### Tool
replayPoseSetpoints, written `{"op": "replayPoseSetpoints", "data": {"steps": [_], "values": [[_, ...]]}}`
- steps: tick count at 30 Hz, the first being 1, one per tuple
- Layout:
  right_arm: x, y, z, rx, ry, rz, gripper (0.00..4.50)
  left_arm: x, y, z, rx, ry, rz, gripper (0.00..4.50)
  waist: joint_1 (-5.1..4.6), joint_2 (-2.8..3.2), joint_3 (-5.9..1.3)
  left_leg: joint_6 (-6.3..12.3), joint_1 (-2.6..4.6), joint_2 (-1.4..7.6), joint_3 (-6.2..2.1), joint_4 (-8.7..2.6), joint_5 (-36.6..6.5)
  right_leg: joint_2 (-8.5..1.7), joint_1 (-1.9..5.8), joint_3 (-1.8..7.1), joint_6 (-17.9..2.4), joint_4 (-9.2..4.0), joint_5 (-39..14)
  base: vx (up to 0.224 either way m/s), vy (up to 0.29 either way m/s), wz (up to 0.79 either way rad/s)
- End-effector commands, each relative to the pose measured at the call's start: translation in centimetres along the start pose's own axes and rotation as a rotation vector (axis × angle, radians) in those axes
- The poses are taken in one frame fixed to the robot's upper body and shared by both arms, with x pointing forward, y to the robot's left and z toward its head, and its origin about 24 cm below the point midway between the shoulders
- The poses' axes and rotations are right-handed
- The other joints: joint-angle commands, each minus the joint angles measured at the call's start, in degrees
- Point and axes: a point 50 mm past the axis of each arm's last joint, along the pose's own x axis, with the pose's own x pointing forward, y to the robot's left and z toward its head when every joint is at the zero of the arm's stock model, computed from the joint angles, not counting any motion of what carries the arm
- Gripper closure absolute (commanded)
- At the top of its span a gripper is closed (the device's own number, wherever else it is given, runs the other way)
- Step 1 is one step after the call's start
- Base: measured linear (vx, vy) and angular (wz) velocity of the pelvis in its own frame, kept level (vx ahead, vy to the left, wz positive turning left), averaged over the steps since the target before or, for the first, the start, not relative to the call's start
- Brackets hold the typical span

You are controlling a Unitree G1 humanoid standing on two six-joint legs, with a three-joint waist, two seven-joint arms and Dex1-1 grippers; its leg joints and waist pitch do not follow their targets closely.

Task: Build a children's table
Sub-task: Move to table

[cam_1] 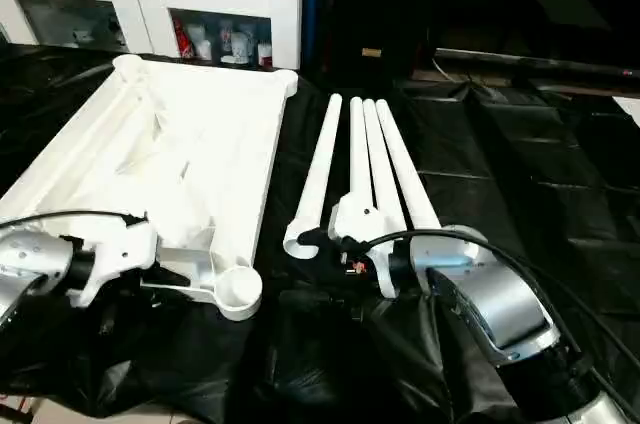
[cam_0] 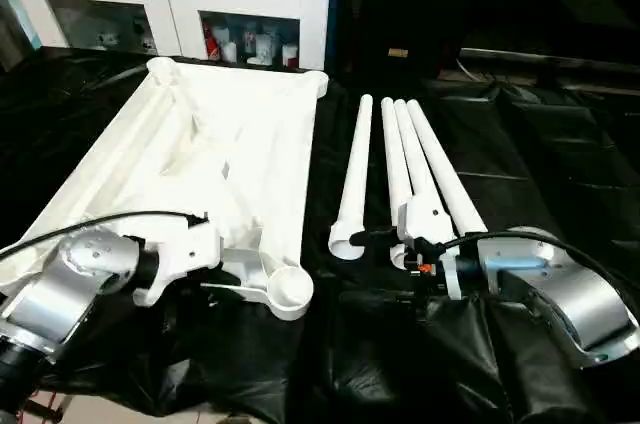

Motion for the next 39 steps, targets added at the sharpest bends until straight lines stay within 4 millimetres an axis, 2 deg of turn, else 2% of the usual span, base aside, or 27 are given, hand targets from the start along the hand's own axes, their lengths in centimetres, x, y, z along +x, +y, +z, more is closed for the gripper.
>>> {"op": "replayPoseSetpoints", "data": {"steps": [1, 6, 9, 15, 17, 19, 20, 29, 33, 37, 39], "values": [[-0.1, -0.2, 0.2, 0.001, 0.013, 0.023, 0.0, 0.0, 0.3, 0.0, 0.002, 0.02, 0.004, 4.06, 0.19, 0.74, -2.92, 0.51, 0.62, 2.61, -0.35, -4.4, -9.2, -4.22, 2.25, 2.7, -13.3, -4.28, -2.2, 0.0, 0.0, 0.0], [-0.2, -0.4, 0.2, -0.009, 0.019, 0.033, 0.0, 0.1, 0.4, -0.1, -0.005, 0.016, 0.007, 4.25, -0.09, 0.65, -3.1, 0.69, 0.43, 2.54, -0.33, -4.23, -7.8, -4.24, 2.5, 2.67, -13.9, -4.06, 0.1, 0.0, 0.0, 0.0], [-0.3, -0.6, 0.3, -0.014, 0.021, 0.028, 0.0, 0.0, 0.7, 0.6, 0.009, -0.03, 0.06, 4.46, -0.21, 0.71, -3.12, 1.07, 0.44, 2.6, -0.31, -4.17, -7.1, -4.17, 2.47, 2.6, -14.5, -3.9, 1.9, 0.0, 0.0, 0.0], [-0.3, -0.7, 0.3, -0.015, 0.021, 0.025, 0.0, -0.3, 1.0, 1.0, 0.029, -0.033, 0.124, 4.48, -0.15, 0.66, -3.13, 1.47, 0.48, 2.6, -0.24, -4.07, -7.2, -4.17, 2.47, 2.6, -14.6, -3.97, 1.5, 0.0, 0.0, 0.0], [-0.2, -0.7, 0.3, -0.015, 0.021, 0.024, 0.0, -0.4, 1.3, 1.2, 0.051, -0.035, 0.184, 4.48, -0.18, 0.28, -3.1, 1.65, 0.41, 2.67, -0.21, -4.08, -6.9, -4.14, 2.48, 2.6, -14.5, -3.98, 1.6, 0.0, 0.0, 0.0], [-0.1, -0.7, 0.2, -0.015, 0.021, 0.024, 0.0, -0.5, 1.4, 1.1, 0.061, -0.036, 0.211, 4.48, -0.06, 0.5, -3.15, 1.73, 0.45, 2.68, -0.24, -4.03, -6.5, -4.2, 2.43, 2.6, -14.4, -3.92, 1.7, 0.0, 0.0, 0.0], [-0.1, -0.7, 0.2, -0.016, 0.021, 0.024, 0.0, -0.5, 1.5, 1.0, 0.063, -0.035, 0.219, 4.48, -0.1, 0.28, -3.12, 1.79, 0.42, 2.68, -0.21, -4.05, -6.5, -4.17, 2.44, 2.6, -14.4, -3.95, 1.7, 0.0, 0.0, 0.0], [0.0, -1.0, 0.4, -0.028, 0.021, 0.013, 0.0, -1.7, 2.5, -0.4, 0.081, 0.023, 0.287, 4.48, -0.05, 0.53, -3.18, 1.53, 0.48, 2.59, -0.24, -4.03, -7.0, -4.18, 2.39, 2.58, -14.1, -3.88, 1.7, 0.0, 0.0, 0.0], [0.0, -1.0, 0.4, -0.032, 0.022, 0.008, 0.0, -2.0, 2.8, -0.5, 0.078, -0.008, 0.305, 4.48, -0.02, 0.52, -3.2, 1.45, 0.46, 2.6, -0.25, -4.05, -6.6, -4.18, 2.42, 2.55, -14.2, -3.79, 2.4, 0.0, 0.0, 0.0], [-0.1, -1.1, 0.4, -0.03, 0.02, 0.001, 0.0, -1.9, 2.6, -0.4, 0.085, -0.067, 0.267, 4.48, 0.04, 0.83, -3.36, 1.5, 0.52, 2.59, -0.25, -3.92, -6.0, -4.15, 2.44, 2.56, -14.7, -3.62, 4.8, 0.0, 0.0, 0.0], [-0.1, -1.1, 0.4, -0.029, 0.019, -0.001, 0.0, -1.9, 2.6, -0.4, 0.085, -0.07, 0.265, 4.05, 0.1, 0.79, -3.36, 1.7, 0.53, 2.59, -0.22, -3.9, -5.8, -4.14, 2.45, 2.56, -14.9, -3.58, 5.7, 0.0, 0.0, 0.0]]}}
